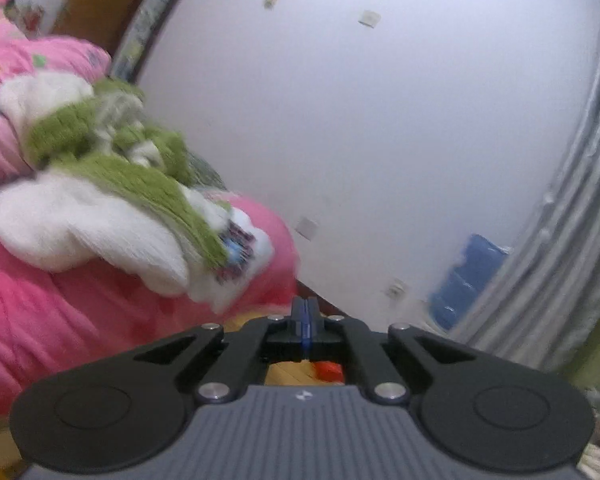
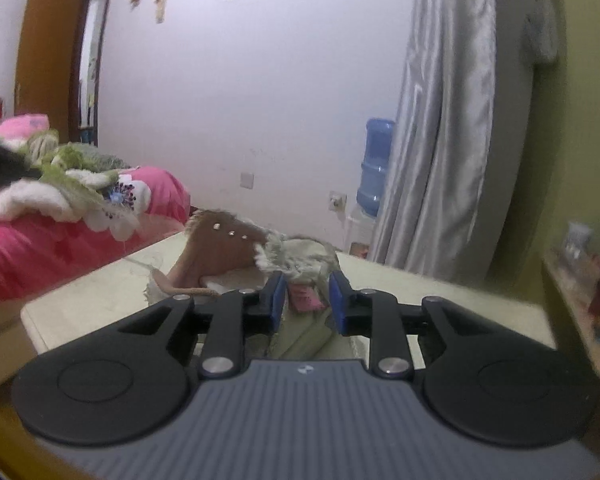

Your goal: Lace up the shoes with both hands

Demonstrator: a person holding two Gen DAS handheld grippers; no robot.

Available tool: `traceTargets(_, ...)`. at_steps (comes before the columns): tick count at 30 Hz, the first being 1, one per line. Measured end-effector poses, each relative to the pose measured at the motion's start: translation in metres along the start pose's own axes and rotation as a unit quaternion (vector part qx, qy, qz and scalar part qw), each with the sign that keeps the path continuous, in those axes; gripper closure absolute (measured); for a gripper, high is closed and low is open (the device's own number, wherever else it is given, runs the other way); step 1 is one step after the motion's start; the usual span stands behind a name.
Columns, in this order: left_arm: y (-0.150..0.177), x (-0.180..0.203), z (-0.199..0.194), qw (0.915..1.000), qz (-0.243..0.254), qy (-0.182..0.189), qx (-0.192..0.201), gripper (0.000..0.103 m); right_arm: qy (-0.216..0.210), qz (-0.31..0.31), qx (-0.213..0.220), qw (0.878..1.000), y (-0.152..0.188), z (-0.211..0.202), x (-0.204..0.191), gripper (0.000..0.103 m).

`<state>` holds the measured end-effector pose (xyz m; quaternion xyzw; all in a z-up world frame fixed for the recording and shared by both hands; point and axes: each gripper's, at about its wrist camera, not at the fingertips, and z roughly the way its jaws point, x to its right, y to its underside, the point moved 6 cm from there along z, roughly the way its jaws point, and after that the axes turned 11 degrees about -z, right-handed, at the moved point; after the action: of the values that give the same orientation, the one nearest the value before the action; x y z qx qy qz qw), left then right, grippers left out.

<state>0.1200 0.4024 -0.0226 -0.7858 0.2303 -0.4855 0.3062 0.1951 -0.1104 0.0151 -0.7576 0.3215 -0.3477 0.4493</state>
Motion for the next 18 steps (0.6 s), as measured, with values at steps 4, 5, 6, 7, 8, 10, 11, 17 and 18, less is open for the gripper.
traceTargets(4, 0.037, 0.071, -0.005, 0.9891, 0.097, 0.093, -0.06, 0.094, -0.03, 0.011, -0.016, 0.999, -0.004, 0.018, -0.002, 0.078)
traceTargets(5, 0.051, 0.097, -0.01, 0.9809, 0.135, 0.121, -0.071, 0.086, -0.034, 0.009, -0.026, 0.999, -0.004, 0.024, -0.004, 0.078)
traceTargets(6, 0.067, 0.126, -0.017, 0.9692, 0.178, 0.151, -0.08, 0.081, -0.04, 0.006, -0.035, 0.999, -0.003, 0.029, -0.007, 0.078)
traceTargets(7, 0.084, 0.154, -0.026, 0.9541, 0.222, 0.182, -0.086, 0.081, -0.045, 0.003, -0.045, 0.998, -0.002, 0.035, -0.009, 0.078)
traceTargets(8, 0.101, 0.182, -0.036, 0.9357, 0.266, 0.214, -0.09, 0.077, -0.042, 0.0, -0.055, 0.998, -0.001, 0.039, -0.012, 0.078)
traceTargets(10, 0.14, 0.234, -0.057, 0.8859, 0.355, 0.278, -0.109, 0.068, -0.03, 0.007, -0.058, 0.998, 0.0, 0.04, -0.012, 0.077)
traceTargets(11, 0.159, 0.254, -0.065, 0.8602, 0.399, 0.298, -0.11, 0.067, -0.025, 0.014, -0.056, 0.998, 0.001, 0.04, -0.011, 0.077)
traceTargets(17, 0.245, 0.322, -0.071, 0.7111, 0.626, 0.296, -0.12, 0.067, 0.001, 0.033, -0.035, 0.999, 0.009, 0.032, -0.009, 0.075)
traceTargets(18, 0.252, 0.325, -0.065, 0.6977, 0.642, 0.285, -0.141, 0.067, 0.003, 0.034, -0.032, 0.999, 0.01, 0.031, -0.009, 0.075)
